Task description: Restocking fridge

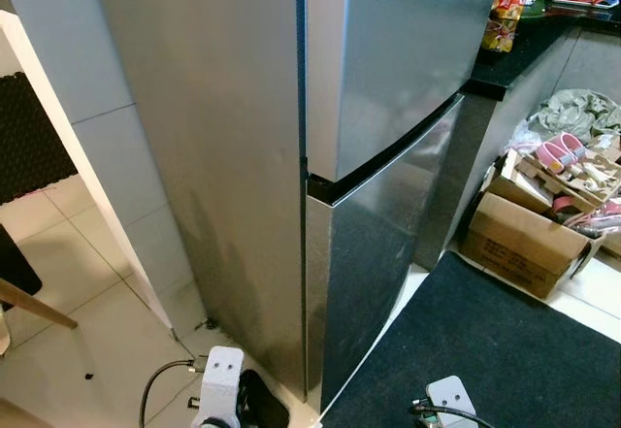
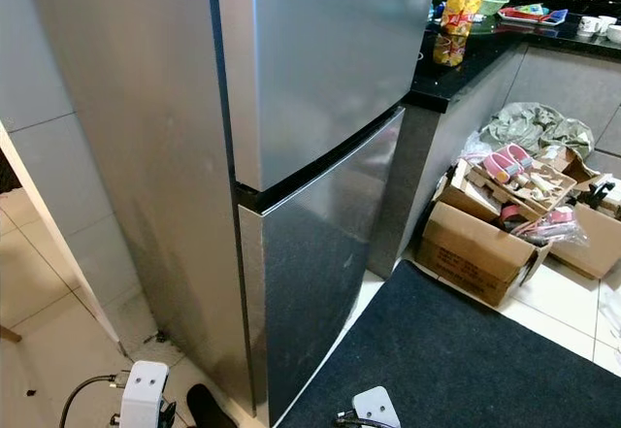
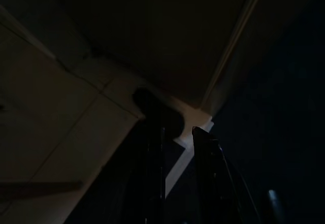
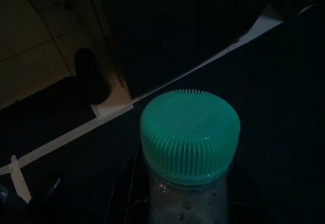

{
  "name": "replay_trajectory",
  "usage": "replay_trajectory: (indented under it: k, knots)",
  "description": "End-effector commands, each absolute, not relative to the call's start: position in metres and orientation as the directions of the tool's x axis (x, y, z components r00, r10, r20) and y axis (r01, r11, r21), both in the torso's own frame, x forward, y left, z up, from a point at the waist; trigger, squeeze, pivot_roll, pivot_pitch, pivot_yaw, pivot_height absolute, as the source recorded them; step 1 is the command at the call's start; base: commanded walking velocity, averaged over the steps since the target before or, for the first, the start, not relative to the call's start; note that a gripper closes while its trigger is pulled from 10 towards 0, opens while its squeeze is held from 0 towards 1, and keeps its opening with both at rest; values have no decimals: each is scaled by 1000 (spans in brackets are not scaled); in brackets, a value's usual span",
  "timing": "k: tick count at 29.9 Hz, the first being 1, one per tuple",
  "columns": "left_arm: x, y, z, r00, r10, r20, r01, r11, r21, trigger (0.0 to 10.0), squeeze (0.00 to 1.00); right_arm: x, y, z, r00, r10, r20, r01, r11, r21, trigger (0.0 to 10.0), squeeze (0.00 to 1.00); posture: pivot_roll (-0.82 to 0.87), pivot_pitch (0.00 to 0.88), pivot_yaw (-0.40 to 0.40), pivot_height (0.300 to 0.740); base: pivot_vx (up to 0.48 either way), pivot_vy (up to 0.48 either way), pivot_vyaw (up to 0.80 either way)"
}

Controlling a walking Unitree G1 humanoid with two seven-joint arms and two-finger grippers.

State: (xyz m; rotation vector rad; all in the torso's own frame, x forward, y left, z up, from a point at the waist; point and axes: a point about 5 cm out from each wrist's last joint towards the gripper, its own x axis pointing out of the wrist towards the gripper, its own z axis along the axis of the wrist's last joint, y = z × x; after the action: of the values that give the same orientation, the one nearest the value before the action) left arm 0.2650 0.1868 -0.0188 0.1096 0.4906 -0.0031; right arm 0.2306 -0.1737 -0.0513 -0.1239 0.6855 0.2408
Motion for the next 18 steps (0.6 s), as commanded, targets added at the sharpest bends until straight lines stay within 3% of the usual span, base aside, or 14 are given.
replay_trajectory:
  k: [1, 11, 18]
  knots:
    - [257, 188, -27, 863, 24, -505, 37, 993, 110, 10000, 0, 226, -178, -54, 745, 173, -644, -250, 968, -29, 10000, 0, -43, 109, -26, 740, 0, 0, 0]
    - [255, 184, -30, 850, 31, -526, 39, 992, 120, 10000, 0, 231, -182, -49, 751, 182, -635, -282, 958, -59, 10000, 0, -47, 63, -18, 740, 0, 0, 0]
    - [256, 183, -29, 859, 39, -511, 20, 994, 110, 10000, 0, 235, -184, -47, 758, 168, -630, -272, 960, -71, 10000, 0, -48, 85, -17, 740, 0, 0, 0]
